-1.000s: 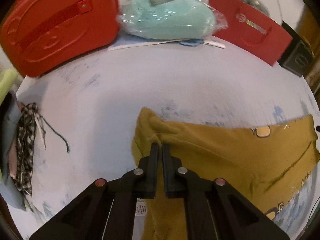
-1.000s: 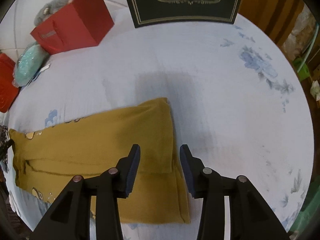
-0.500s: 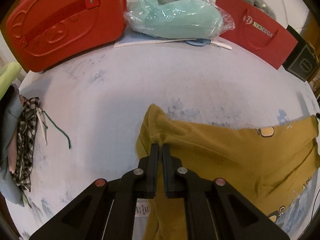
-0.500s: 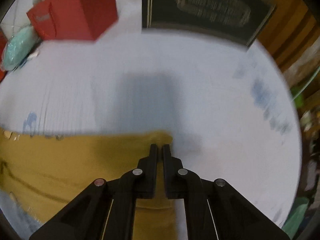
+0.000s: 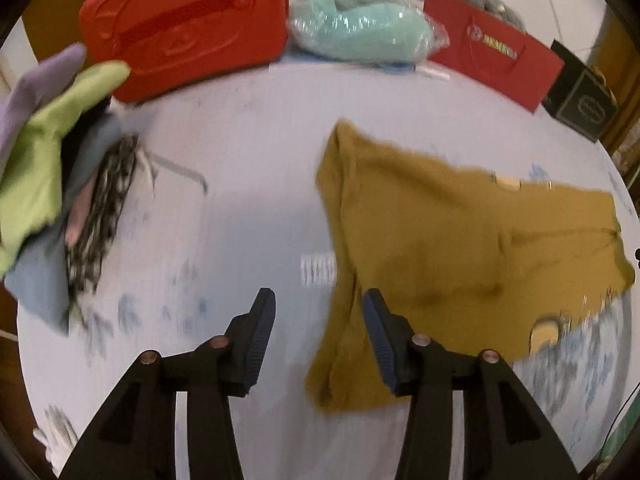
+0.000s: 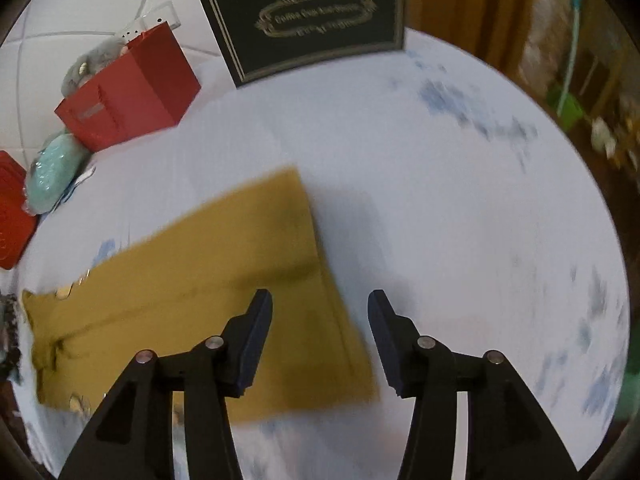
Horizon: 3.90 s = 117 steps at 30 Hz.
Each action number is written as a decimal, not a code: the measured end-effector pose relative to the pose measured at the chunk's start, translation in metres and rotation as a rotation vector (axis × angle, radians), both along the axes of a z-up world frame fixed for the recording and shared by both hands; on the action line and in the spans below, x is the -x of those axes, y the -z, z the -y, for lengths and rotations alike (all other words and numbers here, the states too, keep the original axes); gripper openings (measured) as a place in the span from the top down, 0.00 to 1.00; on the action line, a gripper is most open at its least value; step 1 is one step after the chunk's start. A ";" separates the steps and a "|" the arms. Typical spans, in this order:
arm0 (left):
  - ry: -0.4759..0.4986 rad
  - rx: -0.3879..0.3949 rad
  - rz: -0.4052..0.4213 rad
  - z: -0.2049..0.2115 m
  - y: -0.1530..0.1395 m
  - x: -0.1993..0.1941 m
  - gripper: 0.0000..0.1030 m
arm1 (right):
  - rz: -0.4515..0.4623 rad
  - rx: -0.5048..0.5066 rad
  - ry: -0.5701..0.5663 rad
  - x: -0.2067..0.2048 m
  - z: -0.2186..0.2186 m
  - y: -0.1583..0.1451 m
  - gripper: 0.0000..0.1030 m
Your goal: Fold clothes
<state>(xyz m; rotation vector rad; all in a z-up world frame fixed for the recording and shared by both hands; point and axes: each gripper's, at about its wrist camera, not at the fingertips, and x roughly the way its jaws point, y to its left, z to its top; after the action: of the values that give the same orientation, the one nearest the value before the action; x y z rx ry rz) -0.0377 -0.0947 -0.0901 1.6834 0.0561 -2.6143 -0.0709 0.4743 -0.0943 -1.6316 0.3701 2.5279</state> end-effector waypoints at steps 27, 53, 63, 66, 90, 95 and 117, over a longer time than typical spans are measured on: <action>0.017 -0.005 0.069 -0.009 0.033 -0.007 0.55 | 0.048 0.026 0.130 -0.024 0.003 0.042 0.55; 0.158 -0.152 -0.047 -0.058 -0.023 0.009 0.55 | -0.065 0.027 -0.366 -0.045 0.185 -0.039 0.60; 0.278 -0.188 0.068 -0.161 0.006 0.023 0.54 | 0.021 0.098 -0.335 -0.042 0.132 0.002 0.67; 0.256 -0.190 0.105 -0.170 0.019 0.027 0.54 | 0.018 0.108 -0.373 -0.038 0.135 0.006 0.67; 0.174 0.152 -0.174 -0.057 -0.090 -0.022 0.91 | -0.068 0.297 -0.466 -0.033 0.186 -0.023 0.50; 0.109 0.064 0.046 -0.011 -0.022 -0.019 0.84 | -0.043 0.352 -0.493 -0.025 0.225 -0.016 0.44; 0.211 -0.128 0.023 -0.027 -0.012 0.063 0.64 | 0.201 0.141 -0.560 -0.024 0.275 0.026 0.84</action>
<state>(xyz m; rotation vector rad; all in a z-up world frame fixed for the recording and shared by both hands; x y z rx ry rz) -0.1006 -0.0680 -0.0779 1.8558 0.0484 -2.7962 -0.0471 0.1995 -0.1205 -2.2923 0.0745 2.7088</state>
